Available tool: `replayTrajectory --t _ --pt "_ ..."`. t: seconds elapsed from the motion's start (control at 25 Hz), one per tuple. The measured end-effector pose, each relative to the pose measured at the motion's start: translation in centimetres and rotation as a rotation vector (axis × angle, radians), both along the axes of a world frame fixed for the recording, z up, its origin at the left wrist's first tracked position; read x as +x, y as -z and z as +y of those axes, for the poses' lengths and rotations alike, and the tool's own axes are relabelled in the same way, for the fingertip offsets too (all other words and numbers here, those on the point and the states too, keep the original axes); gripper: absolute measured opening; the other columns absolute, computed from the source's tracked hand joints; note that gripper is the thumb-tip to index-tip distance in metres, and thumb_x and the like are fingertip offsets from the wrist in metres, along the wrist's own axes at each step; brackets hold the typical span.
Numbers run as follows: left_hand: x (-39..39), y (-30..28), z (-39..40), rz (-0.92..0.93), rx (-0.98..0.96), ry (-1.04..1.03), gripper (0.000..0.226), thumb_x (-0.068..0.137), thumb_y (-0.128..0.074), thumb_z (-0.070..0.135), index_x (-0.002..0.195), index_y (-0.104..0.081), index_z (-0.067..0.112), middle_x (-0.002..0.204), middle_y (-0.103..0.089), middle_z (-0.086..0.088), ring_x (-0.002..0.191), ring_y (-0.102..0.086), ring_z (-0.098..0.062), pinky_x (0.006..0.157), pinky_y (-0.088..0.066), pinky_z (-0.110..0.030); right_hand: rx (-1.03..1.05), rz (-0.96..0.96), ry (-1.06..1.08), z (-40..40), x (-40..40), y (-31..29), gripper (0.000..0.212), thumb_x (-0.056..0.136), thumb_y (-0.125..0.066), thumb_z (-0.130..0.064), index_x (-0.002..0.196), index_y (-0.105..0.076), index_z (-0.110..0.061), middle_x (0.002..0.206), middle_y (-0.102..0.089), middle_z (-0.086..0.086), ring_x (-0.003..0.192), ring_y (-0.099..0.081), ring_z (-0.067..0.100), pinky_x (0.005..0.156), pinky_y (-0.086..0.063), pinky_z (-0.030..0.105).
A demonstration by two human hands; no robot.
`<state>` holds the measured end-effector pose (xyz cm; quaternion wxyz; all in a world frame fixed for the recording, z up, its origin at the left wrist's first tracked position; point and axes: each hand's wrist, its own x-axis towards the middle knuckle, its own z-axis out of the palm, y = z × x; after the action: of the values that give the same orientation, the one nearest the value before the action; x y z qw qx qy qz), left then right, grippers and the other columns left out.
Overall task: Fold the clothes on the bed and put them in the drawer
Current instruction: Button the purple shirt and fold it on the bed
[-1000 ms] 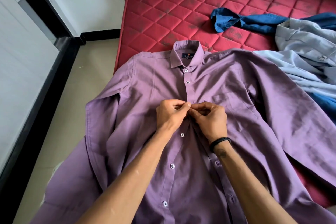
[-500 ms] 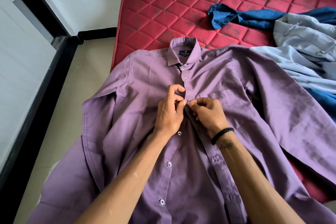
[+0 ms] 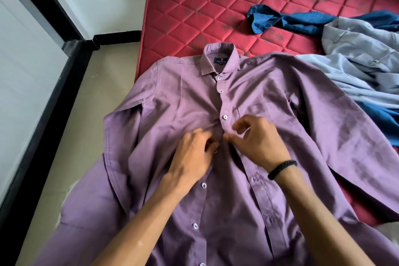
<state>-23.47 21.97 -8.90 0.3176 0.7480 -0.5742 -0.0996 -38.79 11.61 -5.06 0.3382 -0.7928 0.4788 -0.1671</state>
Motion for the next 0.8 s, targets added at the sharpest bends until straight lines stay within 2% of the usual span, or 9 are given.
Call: replayTrajectory --t 0.08,0.16,0.28,0.48,0.56,0.64,0.72,0.8 --pt "-1.1 -0.1 1.7 -0.015 0.104 0.040 0.006 0.094 -0.068 0.020 0.096 -0.072 0.017 0.093 -0.064 -0.003 0.086 -0.066 -0.029 0.077 -0.053 -0.045 -0.122 0.213 -0.014 2.4 -1.5 -0.1 0.037 0.071 -0.088 -0.043 0.089 -0.065 -0.020 0.091 -0.063 -0.001 0.082 -0.063 0.023 0.072 -0.052 0.036" --pt "-1.5 -0.7 1.6 -0.050 0.144 -0.001 0.002 0.094 -0.069 0.018 0.093 -0.070 0.016 0.094 -0.063 -0.003 0.088 -0.065 -0.029 0.078 -0.052 -0.044 -0.179 0.278 -0.012 3.9 -2.4 0.8 0.035 0.076 -0.083 -0.044 0.092 -0.064 -0.019 0.094 -0.059 0.003 0.083 -0.064 0.031 0.070 -0.054 0.041" --pt "-2.2 -1.4 2.0 -0.048 0.155 -0.004 0.006 0.090 -0.071 0.015 0.089 -0.066 0.018 0.092 -0.062 0.000 0.086 -0.064 -0.026 0.077 -0.053 -0.044 -0.276 0.171 0.021 4.8 -3.1 1.9 0.016 0.089 -0.071 -0.032 0.085 -0.065 -0.017 0.086 -0.056 0.004 0.076 -0.061 0.034 0.059 -0.051 0.041" --pt "-2.5 -2.8 2.0 0.036 0.038 -0.111 0.010 0.084 -0.073 0.012 0.080 -0.067 0.020 0.074 -0.069 0.007 0.068 -0.064 -0.015 0.066 -0.054 -0.039 -0.380 0.025 0.081 4.3 -3.4 1.2 0.009 0.093 -0.067 -0.012 0.086 -0.064 -0.009 0.087 -0.057 0.013 0.081 -0.055 0.037 0.071 -0.047 0.042" --pt "-2.7 -3.3 1.7 0.143 0.020 -0.185 0.009 0.081 -0.077 0.014 0.078 -0.071 0.019 0.067 -0.070 0.009 0.061 -0.065 -0.008 0.063 -0.055 -0.034 -0.235 -0.095 0.071 3.9 -3.2 1.1 0.013 0.096 -0.066 -0.014 0.085 -0.061 -0.010 0.078 -0.059 0.004 0.071 -0.056 0.022 0.065 -0.041 0.031" --pt "-3.2 -3.6 1.6 0.322 0.052 -0.281 0.006 0.078 -0.081 0.019 0.077 -0.076 0.021 0.067 -0.072 0.012 0.062 -0.067 -0.002 0.065 -0.057 -0.027 0.061 -0.206 0.095 3.9 -2.8 1.4 0.015 0.096 -0.068 -0.021 0.085 -0.063 -0.013 0.067 -0.060 -0.005 0.056 -0.052 0.006 0.057 -0.038 0.022" --pt "-3.9 -3.4 1.4 0.463 0.081 -0.343 0.004 0.077 -0.083 0.022 0.079 -0.080 0.025 0.071 -0.075 0.014 0.067 -0.068 0.004 0.070 -0.059 -0.022 0.231 -0.286 0.127 4.0 -2.6 1.9 0.011 0.094 -0.072 -0.022 0.087 -0.066 -0.016 0.067 -0.064 -0.006 0.053 -0.053 0.003 0.056 -0.042 0.024" --pt "-4.4 -3.2 1.4 0.511 0.081 -0.368 0.005 0.079 -0.083 0.024 0.082 -0.081 0.027 0.075 -0.076 0.014 0.071 -0.069 0.006 0.073 -0.058 -0.019 0.228 -0.307 0.131 4.3 -2.3 2.1 0.009 0.091 -0.074 -0.017 0.085 -0.067 -0.018 0.068 -0.066 -0.006 0.056 -0.057 0.005 0.057 -0.047 0.025"
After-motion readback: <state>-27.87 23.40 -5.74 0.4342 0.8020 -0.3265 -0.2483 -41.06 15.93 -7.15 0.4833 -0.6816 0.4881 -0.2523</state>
